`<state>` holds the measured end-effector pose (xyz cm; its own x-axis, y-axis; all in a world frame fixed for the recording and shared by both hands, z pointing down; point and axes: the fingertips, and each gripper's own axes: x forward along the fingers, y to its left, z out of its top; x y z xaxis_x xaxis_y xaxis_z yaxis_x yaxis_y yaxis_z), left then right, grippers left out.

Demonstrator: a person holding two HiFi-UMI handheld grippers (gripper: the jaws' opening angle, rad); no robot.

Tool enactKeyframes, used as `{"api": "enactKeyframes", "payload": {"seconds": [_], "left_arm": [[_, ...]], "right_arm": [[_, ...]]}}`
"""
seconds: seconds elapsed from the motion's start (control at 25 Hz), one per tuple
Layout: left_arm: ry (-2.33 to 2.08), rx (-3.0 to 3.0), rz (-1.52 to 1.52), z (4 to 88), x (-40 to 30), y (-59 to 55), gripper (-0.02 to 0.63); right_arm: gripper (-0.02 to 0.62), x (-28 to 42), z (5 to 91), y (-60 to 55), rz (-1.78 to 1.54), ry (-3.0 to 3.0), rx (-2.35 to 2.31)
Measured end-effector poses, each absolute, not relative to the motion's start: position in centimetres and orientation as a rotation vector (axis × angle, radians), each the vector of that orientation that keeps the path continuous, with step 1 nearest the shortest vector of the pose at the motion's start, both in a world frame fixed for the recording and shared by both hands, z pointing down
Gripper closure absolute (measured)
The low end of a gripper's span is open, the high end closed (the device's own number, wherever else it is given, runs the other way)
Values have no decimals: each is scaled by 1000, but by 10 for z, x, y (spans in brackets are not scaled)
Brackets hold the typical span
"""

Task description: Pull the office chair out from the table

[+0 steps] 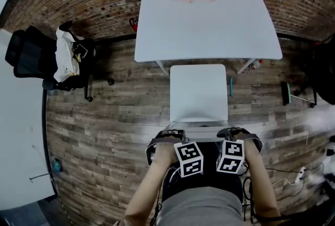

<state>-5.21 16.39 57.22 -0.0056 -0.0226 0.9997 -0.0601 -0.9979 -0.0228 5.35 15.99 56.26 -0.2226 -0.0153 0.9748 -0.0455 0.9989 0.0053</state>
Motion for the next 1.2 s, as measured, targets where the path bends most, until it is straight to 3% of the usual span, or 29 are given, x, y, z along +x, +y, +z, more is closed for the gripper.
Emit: {"api": "enactKeyframes", "payload": {"seconds": [0.44, 0.48, 0.56, 0.6, 0.64, 1.0, 1.2], "left_arm": [[-298, 2311, 1977, 555, -56, 161, 509], [-323, 2318, 1940, 551, -58, 161, 509], [-401, 2354, 1850, 537, -61, 160, 513], [-471, 2387, 1779, 527, -63, 156, 555], [-559, 2426, 1685, 513, -65, 150, 584], [-1210, 2584, 285, 333, -63, 49, 592], [-1588, 2525, 58, 286, -81, 18, 592]], "right_arm": [[514, 53, 525, 158, 60, -1927, 152], [573, 49, 513, 156, 85, -1984, 184], [582, 39, 490, 151, 172, -2115, 241], [583, 34, 478, 147, 222, -2190, 268], [583, 28, 465, 141, 272, -2277, 301], [583, 22, 303, 41, 926, -3069, 933], [583, 32, 276, 8, 837, -3057, 1342]]}}
